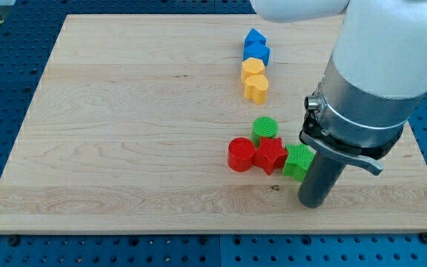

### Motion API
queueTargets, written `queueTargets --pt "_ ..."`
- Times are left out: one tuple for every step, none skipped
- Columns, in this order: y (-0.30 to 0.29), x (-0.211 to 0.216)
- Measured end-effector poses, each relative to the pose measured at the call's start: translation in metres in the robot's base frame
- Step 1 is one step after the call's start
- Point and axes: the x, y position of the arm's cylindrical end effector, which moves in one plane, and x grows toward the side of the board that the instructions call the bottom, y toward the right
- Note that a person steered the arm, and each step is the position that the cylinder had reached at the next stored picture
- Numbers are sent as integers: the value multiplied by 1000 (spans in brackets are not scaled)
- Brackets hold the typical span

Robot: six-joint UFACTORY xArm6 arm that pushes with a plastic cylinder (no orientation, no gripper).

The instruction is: Move green star at bottom right to red star

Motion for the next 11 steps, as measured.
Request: queueTargets --pt "6 -2" --pt "61 -17" --pt "81 -65" --pt "75 -117" --pt "29 -111" --pt "27 -93" --pt "26 -77" --pt "15 -59" --pt "13 -46" --pt "13 -28" --pt "11 -8"
